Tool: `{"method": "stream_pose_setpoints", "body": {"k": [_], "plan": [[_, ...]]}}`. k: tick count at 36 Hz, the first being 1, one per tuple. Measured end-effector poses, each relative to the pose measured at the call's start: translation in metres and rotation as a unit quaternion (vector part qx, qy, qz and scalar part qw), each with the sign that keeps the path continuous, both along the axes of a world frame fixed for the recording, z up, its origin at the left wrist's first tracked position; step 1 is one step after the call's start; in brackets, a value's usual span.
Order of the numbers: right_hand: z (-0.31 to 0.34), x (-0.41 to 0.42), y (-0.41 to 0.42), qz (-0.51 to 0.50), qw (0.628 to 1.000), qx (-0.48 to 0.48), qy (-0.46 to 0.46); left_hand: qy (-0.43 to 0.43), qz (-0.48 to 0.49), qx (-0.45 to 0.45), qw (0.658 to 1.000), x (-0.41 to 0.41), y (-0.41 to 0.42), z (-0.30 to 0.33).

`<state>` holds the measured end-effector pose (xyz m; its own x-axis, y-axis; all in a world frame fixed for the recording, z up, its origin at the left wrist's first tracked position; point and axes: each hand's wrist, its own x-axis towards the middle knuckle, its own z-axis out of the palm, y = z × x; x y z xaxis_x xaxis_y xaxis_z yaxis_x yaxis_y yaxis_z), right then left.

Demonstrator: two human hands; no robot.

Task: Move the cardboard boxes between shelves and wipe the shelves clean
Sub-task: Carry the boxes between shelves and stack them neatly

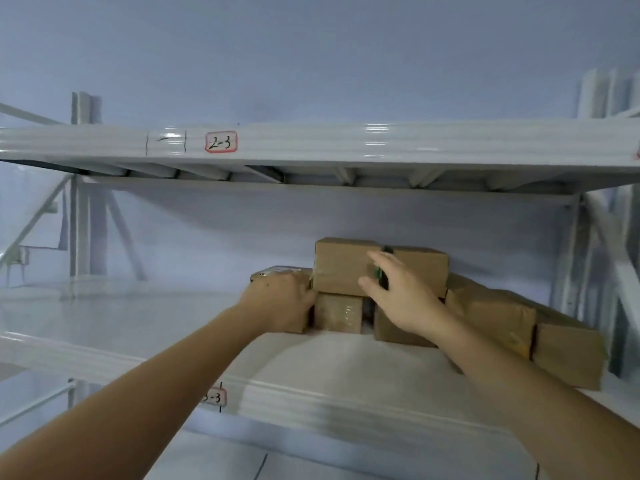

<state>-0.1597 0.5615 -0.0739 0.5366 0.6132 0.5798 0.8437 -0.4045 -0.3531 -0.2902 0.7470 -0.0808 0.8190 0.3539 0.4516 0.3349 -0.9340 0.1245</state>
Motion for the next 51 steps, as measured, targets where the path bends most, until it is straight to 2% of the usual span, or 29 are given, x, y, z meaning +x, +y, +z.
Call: {"method": "stream_pose_setpoints", "body": {"k": [2,4,6,9,12,15,20,24,29,33,38,40,44,45,51], "plan": [[0.007,0.004,0.013,-0.027,0.997,0.056,0.041,-0.043,-0.007,-0.055,0.998,0.021,0.022,0.008],[0.012,0.009,0.026,-0.053,0.989,0.112,0.08,-0.116,-0.023,-0.152,0.981,0.042,0.04,0.013],[0.014,0.013,0.04,-0.079,0.98,0.146,0.11,-0.17,-0.056,-0.252,0.951,0.064,0.05,0.021],[0.014,0.019,0.057,-0.093,0.966,0.187,0.152,-0.203,-0.093,-0.4,0.889,0.097,0.055,0.032],[0.013,0.022,0.07,-0.104,0.954,0.217,0.177,-0.202,-0.126,-0.484,0.842,0.12,0.056,0.032],[0.013,0.023,0.083,-0.119,0.942,0.247,0.193,-0.185,-0.134,-0.498,0.836,0.132,0.056,0.027],[0.018,0.026,0.102,-0.14,0.904,0.297,0.276,-0.161,-0.132,-0.438,0.875,0.136,0.058,0.023],[0.024,0.022,0.109,-0.144,0.888,0.321,0.298,-0.173,-0.136,-0.431,0.875,0.128,0.055,0.023],[0.03,0.005,0.107,-0.121,0.892,0.356,0.251,-0.268,-0.152,-0.468,0.829,0.106,0.051,0.025],[0.032,-0.012,0.093,-0.073,0.873,0.411,0.251,-0.318,-0.195,-0.535,0.758,0.078,0.048,0.02],[0.022,-0.029,0.084,-0.039,0.826,0.466,0.316,-0.319,-0.221,-0.601,0.699,0.044,0.031,0.003],[0.016,-0.038,0.078,-0.013,0.807,0.476,0.349,-0.32,-0.235,-0.635,0.663,0.032,0.025,-0.004],[0.008,-0.058,0.057,0.056,0.801,0.461,0.377,-0.271,-0.233,-0.715,0.601,0.016,0.027,-0.005],[0.006,-0.063,0.052,0.072,0.802,0.458,0.378,-0.262,-0.236,-0.72,0.598,0.012,0.027,-0.005],[-0.002,-0.107,0.024,0.116,0.838,0.415,0.333,-0.249,-0.287,-0.674,0.633,-0.028,-0.001,-0.006]]}}
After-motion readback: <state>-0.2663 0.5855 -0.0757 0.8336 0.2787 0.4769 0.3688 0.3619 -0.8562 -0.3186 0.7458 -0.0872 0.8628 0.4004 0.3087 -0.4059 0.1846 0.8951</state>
